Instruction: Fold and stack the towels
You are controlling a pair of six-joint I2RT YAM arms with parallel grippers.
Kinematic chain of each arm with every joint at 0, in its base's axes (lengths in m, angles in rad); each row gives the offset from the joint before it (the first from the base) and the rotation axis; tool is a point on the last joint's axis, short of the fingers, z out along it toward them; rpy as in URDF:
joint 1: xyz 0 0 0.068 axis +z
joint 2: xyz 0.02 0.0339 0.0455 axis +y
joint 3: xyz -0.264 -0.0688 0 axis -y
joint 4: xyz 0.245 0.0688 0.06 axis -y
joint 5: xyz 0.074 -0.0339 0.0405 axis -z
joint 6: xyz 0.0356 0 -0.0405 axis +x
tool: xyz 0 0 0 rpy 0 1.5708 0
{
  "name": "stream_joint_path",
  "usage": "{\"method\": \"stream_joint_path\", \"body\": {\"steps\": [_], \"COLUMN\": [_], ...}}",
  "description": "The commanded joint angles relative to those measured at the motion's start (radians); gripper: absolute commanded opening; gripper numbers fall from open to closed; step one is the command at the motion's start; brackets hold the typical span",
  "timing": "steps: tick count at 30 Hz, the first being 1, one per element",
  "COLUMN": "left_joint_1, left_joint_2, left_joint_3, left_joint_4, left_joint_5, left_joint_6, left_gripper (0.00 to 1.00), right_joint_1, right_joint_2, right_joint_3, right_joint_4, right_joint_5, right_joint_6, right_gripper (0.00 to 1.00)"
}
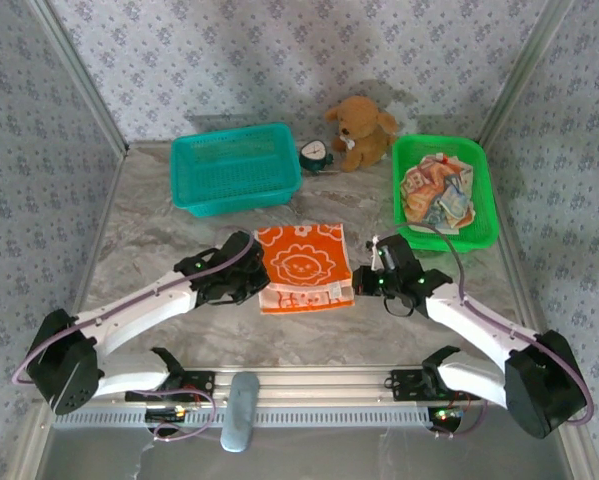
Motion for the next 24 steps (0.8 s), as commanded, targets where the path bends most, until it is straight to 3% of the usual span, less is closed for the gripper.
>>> {"method": "stream_joint_path", "body": {"steps": [1, 24], "left_joint_1": [-0.016, -0.063], "left_joint_2": [-0.021, 0.121], "left_joint_3": [0.05, -0.14], "left_joint_4": [-0.081, 0.071], "left_joint_5": [-0.022, 0.028], "left_joint_6": [-0.015, -0.081], "left_gripper": [0.0, 0.0], "right_joint_1": [-0.012, -0.003], "right_joint_2": [-0.027, 0.055], "right_joint_3": [0.049, -0.101], "right_joint_4": [-0.073, 0.048], "right_joint_5": [0.012, -0.014], "right_joint_6": [-0.019, 0.015], "right_gripper": [0.0, 0.0]}}
